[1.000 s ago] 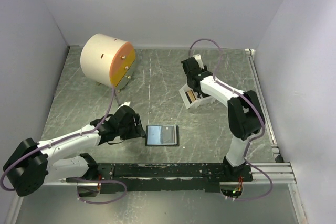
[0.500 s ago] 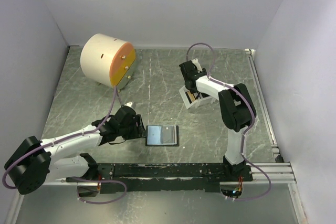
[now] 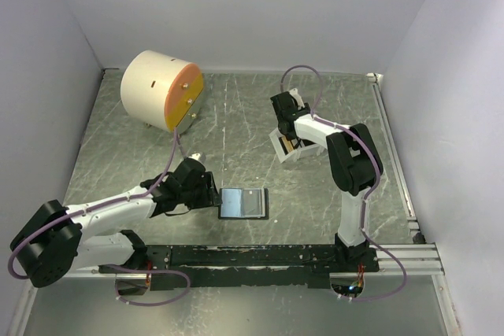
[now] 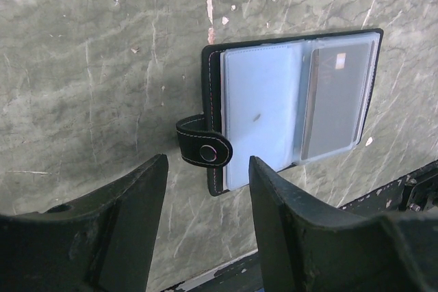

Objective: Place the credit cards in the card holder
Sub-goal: Pick up the credit card from the storage box.

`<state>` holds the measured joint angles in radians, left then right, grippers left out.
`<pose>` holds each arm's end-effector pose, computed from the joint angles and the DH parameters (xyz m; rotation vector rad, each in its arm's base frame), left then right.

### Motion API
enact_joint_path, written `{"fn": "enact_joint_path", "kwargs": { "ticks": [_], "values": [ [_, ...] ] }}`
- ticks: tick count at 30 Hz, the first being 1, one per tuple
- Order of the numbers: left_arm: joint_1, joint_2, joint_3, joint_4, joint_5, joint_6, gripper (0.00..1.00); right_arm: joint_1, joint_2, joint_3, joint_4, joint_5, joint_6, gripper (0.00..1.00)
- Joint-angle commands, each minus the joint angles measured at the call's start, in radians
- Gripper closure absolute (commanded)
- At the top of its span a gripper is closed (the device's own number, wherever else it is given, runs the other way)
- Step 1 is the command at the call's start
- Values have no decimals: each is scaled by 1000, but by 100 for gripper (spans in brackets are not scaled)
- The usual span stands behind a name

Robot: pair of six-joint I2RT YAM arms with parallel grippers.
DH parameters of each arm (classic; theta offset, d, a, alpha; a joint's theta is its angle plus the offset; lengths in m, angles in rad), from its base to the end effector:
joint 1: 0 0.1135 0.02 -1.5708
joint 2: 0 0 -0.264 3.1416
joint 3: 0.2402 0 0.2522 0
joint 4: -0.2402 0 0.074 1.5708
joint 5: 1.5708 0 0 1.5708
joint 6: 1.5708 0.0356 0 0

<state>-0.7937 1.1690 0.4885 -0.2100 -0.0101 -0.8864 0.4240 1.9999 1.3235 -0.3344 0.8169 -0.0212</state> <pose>0.1502 -0.1522 0.1638 -0.1250 2.5957 -0.6761 0.3850 0.1453 0.1637 -0.2298 2.3191 -0.8477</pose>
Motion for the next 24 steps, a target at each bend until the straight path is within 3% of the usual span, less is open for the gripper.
{"fn": "enact_joint_path", "kwargs": {
  "ticks": [1,11,24],
  "values": [
    [-2,-10,4,26,16,11,39,-12,8,-19,45,35,-20,69],
    [-2,-26,-13,42,39,-5,39,-14,1,-4,35,47,-22,88],
    [-2,-19,-24,59,49,-17,39,-15,-46,-18,47,28,-29,100]
  ]
}}
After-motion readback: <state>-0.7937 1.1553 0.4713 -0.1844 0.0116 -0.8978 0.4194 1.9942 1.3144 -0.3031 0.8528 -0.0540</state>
